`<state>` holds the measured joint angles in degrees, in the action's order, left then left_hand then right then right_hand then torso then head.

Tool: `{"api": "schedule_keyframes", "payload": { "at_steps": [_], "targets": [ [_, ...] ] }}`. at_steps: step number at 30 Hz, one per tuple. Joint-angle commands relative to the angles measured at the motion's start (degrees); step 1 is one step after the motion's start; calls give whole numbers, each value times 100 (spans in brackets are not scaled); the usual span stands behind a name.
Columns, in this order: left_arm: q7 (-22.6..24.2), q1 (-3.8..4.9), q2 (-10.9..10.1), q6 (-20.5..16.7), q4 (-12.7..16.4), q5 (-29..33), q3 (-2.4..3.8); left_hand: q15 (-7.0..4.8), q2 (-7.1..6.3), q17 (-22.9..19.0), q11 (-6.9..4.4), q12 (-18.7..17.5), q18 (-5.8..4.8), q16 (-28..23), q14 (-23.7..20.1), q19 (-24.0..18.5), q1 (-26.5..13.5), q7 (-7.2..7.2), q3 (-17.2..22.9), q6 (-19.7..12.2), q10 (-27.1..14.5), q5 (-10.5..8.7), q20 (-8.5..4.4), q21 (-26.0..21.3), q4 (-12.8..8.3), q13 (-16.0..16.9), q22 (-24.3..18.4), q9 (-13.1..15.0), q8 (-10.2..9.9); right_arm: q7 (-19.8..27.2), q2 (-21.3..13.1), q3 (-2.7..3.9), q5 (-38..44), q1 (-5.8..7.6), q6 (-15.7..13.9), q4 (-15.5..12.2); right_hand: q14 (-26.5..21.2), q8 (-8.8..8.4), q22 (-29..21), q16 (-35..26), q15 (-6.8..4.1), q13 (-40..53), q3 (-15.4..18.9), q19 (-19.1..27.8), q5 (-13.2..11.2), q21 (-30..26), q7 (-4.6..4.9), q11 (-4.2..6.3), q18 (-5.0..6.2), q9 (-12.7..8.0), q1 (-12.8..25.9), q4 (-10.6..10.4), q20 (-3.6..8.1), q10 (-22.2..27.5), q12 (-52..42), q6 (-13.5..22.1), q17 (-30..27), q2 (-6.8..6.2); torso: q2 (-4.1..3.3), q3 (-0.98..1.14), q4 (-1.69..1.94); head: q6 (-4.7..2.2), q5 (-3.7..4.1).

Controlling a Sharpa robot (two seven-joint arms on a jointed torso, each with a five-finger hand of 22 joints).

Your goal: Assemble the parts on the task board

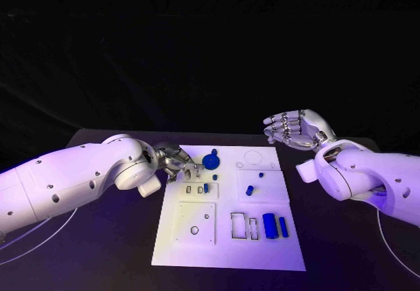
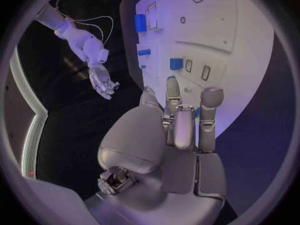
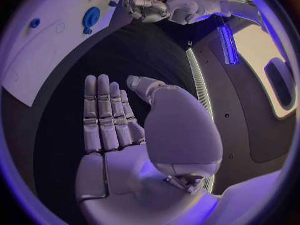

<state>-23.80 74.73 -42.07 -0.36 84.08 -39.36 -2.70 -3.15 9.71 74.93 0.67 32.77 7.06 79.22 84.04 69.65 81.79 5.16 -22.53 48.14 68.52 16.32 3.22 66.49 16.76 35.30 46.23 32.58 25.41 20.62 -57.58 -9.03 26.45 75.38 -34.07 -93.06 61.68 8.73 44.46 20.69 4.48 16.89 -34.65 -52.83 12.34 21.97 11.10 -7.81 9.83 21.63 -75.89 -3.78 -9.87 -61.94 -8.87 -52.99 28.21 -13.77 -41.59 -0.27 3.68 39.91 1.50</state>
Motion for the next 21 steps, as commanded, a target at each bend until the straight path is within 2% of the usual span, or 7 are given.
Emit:
{"api": "schedule_keyframes", "payload": {
  "at_steps": [1,4,9,13,16,17,21],
  "targets": [
    [-792,53,135,532,-61,-417,0,80,131,-921,82,-192,37,-1139,-178,159,55,91,-93,-223,-332,-15,61,64,-8,-152,151,-2,2,483,16,0,-470,15,140,110,-183,-35,-400,-466,116,-384,57,86,37,-363,69,-68,38,-55,79,102,-136,-67,360,17,-236,42,-1,-2,-1,10,-18],
    [-907,92,242,612,-119,-444,-15,99,236,-1187,120,-239,91,-1501,-200,181,130,125,-177,-332,-376,-15,85,-158,-4,-271,-152,-92,-52,474,32,0,-502,28,148,187,-139,-48,-837,-758,157,-703,147,-23,40,-655,93,-93,65,-130,134,201,-206,-158,530,31,-404,101,1,-1,5,11,-14],
    [-1132,198,412,829,-193,-469,-76,68,344,-775,95,-114,13,-1109,54,567,46,110,-315,-327,-240,-57,54,108,1,-292,306,-170,-43,419,53,0,-524,40,123,299,-113,-62,-1002,-859,168,-824,194,-75,41,-750,103,-107,59,-170,174,226,-218,-149,532,51,-456,111,1,-10,9,31,-17],
    [-1269,268,516,1019,-234,-491,-105,105,430,-372,149,96,-26,-741,160,746,-124,164,-385,-583,-500,-337,71,225,-5,-177,511,-163,48,384,72,-1,-529,46,110,382,-178,-75,-1229,-1016,211,-960,254,-59,54,-913,121,-133,51,-219,216,255,-258,-108,531,68,-527,114,-4,-3,6,49,-12],
    [-1317,300,563,1092,-245,-503,-115,122,460,285,163,344,-114,-111,310,957,-173,178,-388,-726,-655,-378,86,542,-8,-63,1043,-122,214,363,84,-1,-531,49,109,421,-253,-79,-1442,-1154,252,-1073,289,-46,69,-1063,138,-160,53,-260,231,284,-301,-53,531,74,-599,132,-9,-1,-2,63,-12],
    [-1331,310,578,1124,-250,-521,-117,114,496,546,148,512,-189,146,375,1110,-189,160,-385,-722,-621,-383,82,816,-8,8,1510,-98,316,356,89,-1,-532,49,109,432,-259,-79,-1478,-1173,257,-1092,295,-50,71,-1085,141,-163,55,-267,232,290,-307,-46,531,75,-611,136,-8,0,0,70,-12],
    [-1369,337,634,1271,-274,-616,-122,42,536,848,71,1145,-352,448,442,1382,-259,65,-394,-646,-555,-383,35,1406,-2,320,2503,31,711,327,103,-1,-531,50,111,455,-260,-78,-1489,-1178,258,-1097,298,-52,71,-1091,142,-164,55,-269,234,290,-308,-44,531,74,-614,137,-4,2,4,86,-25]
  ]
}}
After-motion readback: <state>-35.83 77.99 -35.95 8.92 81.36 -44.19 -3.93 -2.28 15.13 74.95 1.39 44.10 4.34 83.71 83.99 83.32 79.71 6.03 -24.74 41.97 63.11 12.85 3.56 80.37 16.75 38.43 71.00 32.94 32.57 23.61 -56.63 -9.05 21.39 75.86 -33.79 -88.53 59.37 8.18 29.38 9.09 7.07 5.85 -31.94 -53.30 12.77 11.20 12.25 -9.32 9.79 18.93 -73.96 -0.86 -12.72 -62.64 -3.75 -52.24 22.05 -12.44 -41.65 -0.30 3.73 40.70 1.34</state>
